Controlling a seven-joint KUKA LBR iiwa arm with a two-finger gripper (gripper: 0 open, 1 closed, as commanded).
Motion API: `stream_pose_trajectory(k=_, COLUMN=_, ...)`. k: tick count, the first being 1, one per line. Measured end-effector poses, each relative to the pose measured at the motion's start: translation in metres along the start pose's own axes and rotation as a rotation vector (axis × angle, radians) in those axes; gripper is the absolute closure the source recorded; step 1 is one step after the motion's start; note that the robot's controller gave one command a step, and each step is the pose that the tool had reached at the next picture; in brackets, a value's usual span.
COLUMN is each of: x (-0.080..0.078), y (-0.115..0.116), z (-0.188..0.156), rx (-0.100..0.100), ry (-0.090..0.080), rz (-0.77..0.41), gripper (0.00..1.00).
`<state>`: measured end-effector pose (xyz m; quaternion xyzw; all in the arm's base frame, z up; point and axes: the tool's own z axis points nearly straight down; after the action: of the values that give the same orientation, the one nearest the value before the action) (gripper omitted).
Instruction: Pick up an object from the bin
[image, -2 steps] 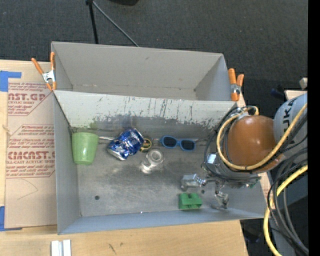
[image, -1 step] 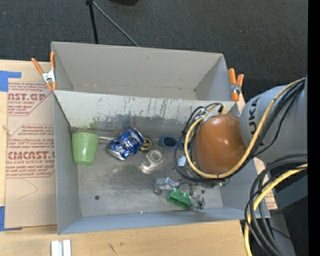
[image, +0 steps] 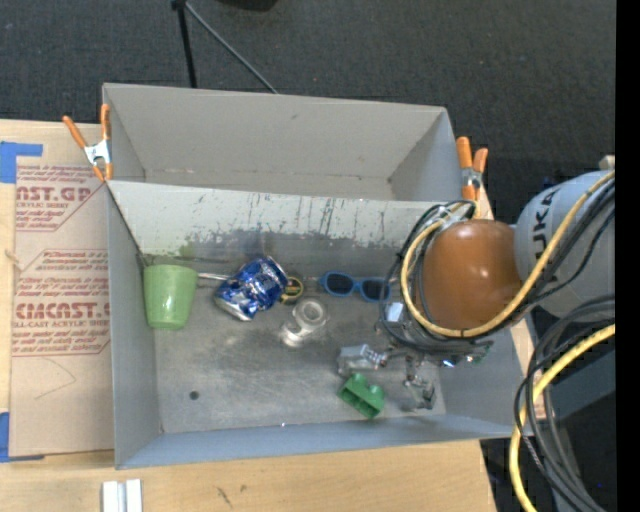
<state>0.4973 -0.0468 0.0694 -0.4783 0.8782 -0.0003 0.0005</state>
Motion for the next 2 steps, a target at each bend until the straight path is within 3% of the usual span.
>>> stream_pose_trajectory(k=1, x=-0.025, y=0.036, z=-0.002, rx=0.004, ry=-0.007, rz=-0.042, gripper=0.0)
stream_pose_trajectory(k=2, x=0.011, y=0.009, z=-0.001, rx=0.003, ry=-0.003, rz=0.0, gripper=0.0)
